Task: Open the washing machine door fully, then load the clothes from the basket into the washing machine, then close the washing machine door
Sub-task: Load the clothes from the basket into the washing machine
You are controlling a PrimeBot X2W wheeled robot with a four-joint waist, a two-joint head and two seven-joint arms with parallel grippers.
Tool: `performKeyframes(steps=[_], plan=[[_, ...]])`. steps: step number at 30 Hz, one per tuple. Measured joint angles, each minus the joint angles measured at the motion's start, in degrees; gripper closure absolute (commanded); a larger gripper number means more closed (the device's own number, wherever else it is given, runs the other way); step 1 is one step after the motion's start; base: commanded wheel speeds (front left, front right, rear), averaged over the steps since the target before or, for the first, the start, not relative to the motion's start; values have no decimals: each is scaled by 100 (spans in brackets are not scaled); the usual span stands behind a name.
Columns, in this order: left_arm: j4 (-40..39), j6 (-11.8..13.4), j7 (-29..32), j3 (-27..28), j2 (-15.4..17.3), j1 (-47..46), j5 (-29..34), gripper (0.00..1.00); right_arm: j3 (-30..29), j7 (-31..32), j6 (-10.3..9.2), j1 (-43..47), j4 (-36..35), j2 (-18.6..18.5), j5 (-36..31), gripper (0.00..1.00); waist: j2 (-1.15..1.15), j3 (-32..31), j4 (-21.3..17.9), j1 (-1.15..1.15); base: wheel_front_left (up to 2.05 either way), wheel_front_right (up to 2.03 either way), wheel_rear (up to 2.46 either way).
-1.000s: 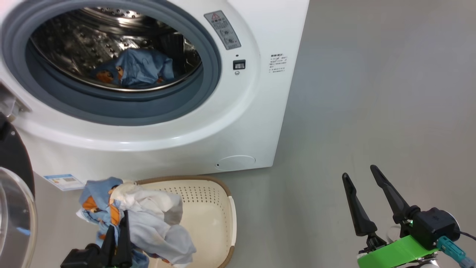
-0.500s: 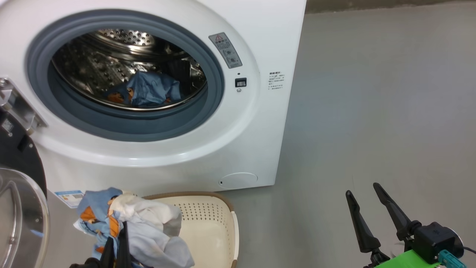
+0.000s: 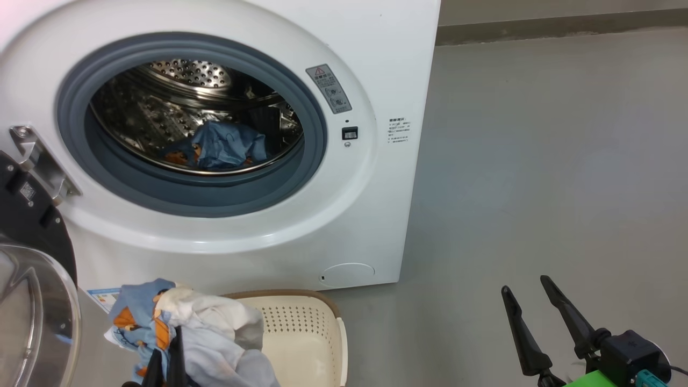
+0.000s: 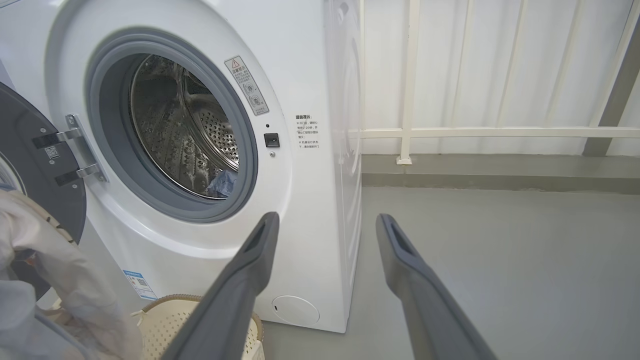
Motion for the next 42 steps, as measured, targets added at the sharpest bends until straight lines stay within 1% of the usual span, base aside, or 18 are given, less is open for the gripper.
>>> performKeyframes(steps=[4,13,19,28,42], plan=[[-30,43,0,-1,0,14,0,100,3,0,0,29,-2,0,0,0,0,-13,22,0,0,0,0],[-74,41,0,-10,1,75,-1,100,20,0,0,29,-7,2,1,0,0,21,31,0,0,0,0],[-5,-70,0,-9,1,-41,1,100,47,0,0,20,-29,23,1,0,0,177,0,0,0,0,0],[268,-249,-1,107,48,-816,76,100,103,0,0,-222,-63,115,-2,0,0,502,-142,0,0,0,0],[1053,-415,-10,447,482,-2709,151,100,258,0,0,-802,-96,392,-29,0,0,1353,-493,0,0,0,0]])
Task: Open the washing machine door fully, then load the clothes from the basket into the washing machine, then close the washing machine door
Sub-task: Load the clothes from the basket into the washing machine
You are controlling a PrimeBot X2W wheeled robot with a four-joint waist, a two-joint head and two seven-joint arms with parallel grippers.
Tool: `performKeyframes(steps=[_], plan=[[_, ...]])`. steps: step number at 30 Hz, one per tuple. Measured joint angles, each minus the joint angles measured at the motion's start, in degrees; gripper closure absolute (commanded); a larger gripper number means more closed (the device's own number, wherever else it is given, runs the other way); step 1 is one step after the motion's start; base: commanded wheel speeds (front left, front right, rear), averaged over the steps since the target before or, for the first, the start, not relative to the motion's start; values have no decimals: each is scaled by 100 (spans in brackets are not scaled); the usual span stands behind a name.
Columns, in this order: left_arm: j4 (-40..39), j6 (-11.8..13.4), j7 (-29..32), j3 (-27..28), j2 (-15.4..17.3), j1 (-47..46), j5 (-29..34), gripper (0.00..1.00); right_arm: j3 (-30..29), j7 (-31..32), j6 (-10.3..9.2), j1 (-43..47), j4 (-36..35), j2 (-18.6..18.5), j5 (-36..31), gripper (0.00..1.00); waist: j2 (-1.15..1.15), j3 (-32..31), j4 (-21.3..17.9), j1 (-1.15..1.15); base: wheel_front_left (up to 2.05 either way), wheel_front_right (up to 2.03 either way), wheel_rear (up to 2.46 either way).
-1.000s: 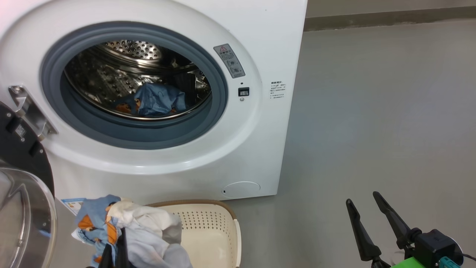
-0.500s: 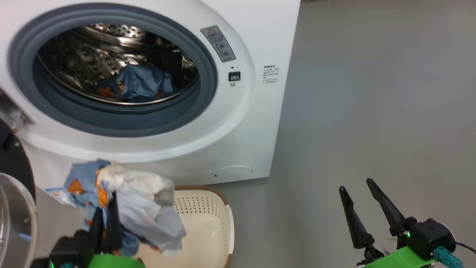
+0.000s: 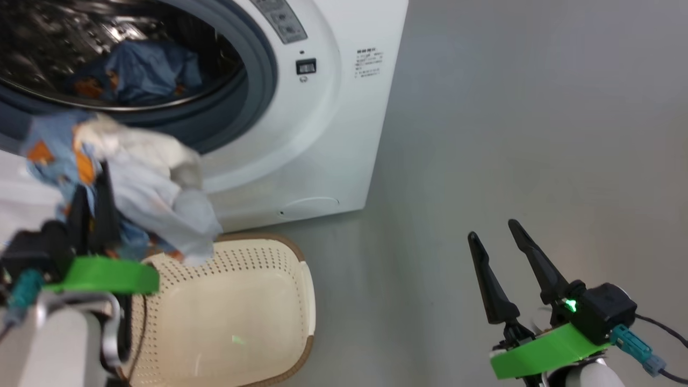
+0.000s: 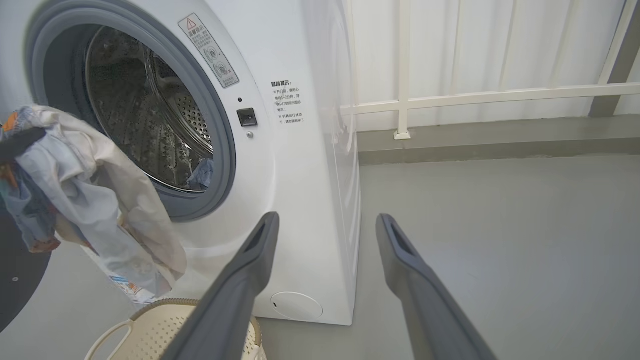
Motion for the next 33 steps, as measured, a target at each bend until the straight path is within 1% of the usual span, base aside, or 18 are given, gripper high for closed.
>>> performKeyframes(steps=[2,3,10,17,28,33], plan=[[101,-1,-14,37,76,-333,45,100,45,0,0,-98,0,11,0,0,0,139,-50,0,0,0,0],[212,-26,-15,90,119,-658,49,100,109,0,0,-198,0,21,-1,0,0,282,-98,0,0,0,0],[713,-58,-16,236,336,-1700,194,100,349,0,0,-570,5,43,-9,0,0,812,-266,0,0,0,0],[1157,-145,-19,376,660,-2751,353,100,495,0,0,-878,-5,57,-37,0,0,1394,-467,0,0,0,0],[1795,-151,-22,449,1040,-4080,701,100,659,0,0,-1100,-75,66,-31,0,0,2258,-839,0,0,0,0],[2041,-155,-22,422,1270,-4618,838,100,722,0,0,-1220,-99,73,2,0,0,2573,-989,0,0,0,0]])
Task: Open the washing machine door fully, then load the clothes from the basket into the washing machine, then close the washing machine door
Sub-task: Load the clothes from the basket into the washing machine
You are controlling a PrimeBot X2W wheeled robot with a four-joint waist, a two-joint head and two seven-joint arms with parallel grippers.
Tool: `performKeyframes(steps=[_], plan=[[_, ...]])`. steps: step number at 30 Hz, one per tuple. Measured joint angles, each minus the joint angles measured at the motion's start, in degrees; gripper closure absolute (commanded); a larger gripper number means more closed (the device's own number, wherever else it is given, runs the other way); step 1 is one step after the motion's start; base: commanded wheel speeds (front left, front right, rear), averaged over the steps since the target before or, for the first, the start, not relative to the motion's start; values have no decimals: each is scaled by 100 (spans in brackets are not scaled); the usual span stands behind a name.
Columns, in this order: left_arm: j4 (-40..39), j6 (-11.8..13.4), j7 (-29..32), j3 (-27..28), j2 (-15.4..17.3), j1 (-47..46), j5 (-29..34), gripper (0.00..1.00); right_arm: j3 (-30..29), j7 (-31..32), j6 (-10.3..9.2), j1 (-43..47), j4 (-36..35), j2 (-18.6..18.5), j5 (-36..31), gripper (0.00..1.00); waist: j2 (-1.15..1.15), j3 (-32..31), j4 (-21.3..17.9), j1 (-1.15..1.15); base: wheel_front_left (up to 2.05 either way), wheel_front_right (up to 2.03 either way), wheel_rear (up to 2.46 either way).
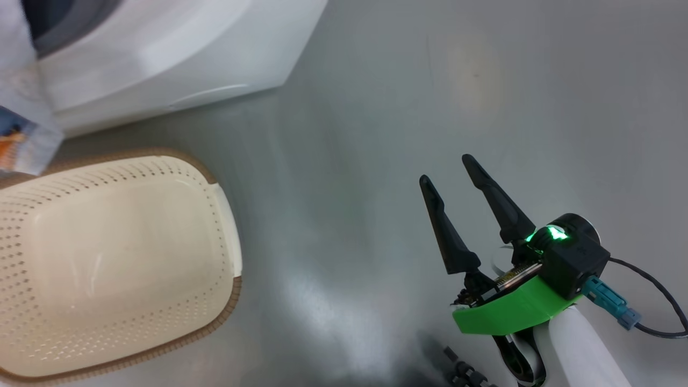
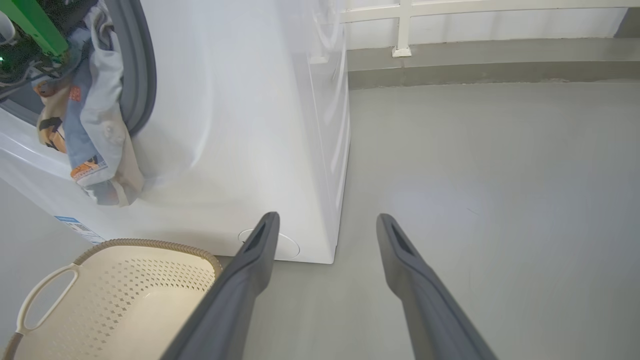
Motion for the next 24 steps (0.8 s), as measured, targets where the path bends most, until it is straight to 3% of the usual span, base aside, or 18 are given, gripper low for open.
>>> performKeyframes(steps=[13,24], plan=[[270,14,0,-194,256,-1387,193,100,87,0,0,-90,-63,18,7,0,0,599,-257,0,0,0,0],[263,108,0,-292,288,-1774,193,100,86,0,0,-76,-65,22,7,0,0,749,-320,0,0,0,0]])
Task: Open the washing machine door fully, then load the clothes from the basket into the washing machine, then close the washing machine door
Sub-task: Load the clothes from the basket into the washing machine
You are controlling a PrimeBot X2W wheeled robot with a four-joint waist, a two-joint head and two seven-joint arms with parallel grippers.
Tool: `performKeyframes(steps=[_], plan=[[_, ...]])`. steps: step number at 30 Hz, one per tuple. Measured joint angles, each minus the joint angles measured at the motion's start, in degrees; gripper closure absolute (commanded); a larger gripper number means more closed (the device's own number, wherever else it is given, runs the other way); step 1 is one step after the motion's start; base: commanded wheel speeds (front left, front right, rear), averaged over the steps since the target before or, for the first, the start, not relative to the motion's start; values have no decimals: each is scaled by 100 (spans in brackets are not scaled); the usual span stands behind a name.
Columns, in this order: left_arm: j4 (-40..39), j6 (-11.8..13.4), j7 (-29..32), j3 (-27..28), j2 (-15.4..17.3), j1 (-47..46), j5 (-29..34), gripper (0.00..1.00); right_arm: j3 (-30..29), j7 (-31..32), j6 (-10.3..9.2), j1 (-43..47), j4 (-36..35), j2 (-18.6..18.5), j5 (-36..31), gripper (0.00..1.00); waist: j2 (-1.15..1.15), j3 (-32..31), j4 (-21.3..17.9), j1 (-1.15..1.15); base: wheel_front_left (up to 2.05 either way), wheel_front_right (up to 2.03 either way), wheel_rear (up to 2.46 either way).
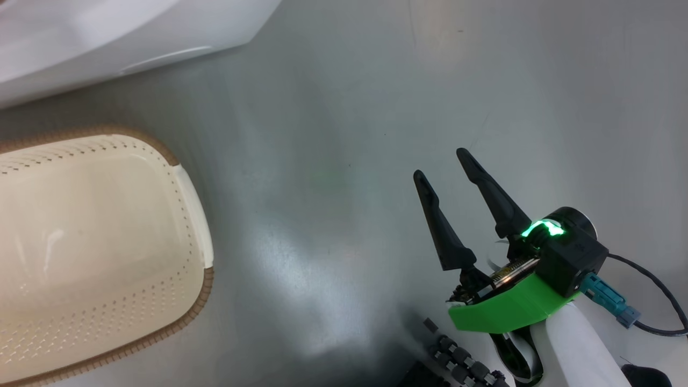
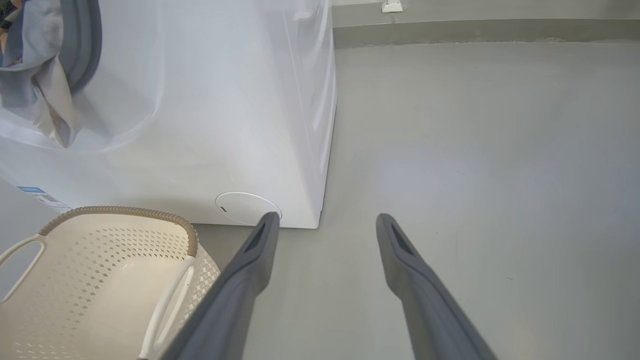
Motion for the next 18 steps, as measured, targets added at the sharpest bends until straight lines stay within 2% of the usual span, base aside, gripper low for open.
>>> performKeyframes(steps=[4,12,14,16,18], plan=[[46,-1,0,-49,0,-51,-2,100,1,0,0,-2,10,0,0,0,0,6,35,0,0,0,0],[867,25,-1,-265,-57,-51,2,100,14,0,0,-3,63,0,0,0,0,-210,111,0,0,0,0],[1133,56,-1,-320,-105,-53,5,71,8,0,0,-2,65,0,-8,0,0,-282,135,0,0,0,0],[1274,59,-1,-348,-133,-57,9,47,7,0,0,-1,68,0,-9,0,0,-319,149,0,0,0,0],[1470,102,0,-393,-193,-71,10,11,7,0,0,-1,70,0,-9,0,0,-382,176,0,0,0,0]])
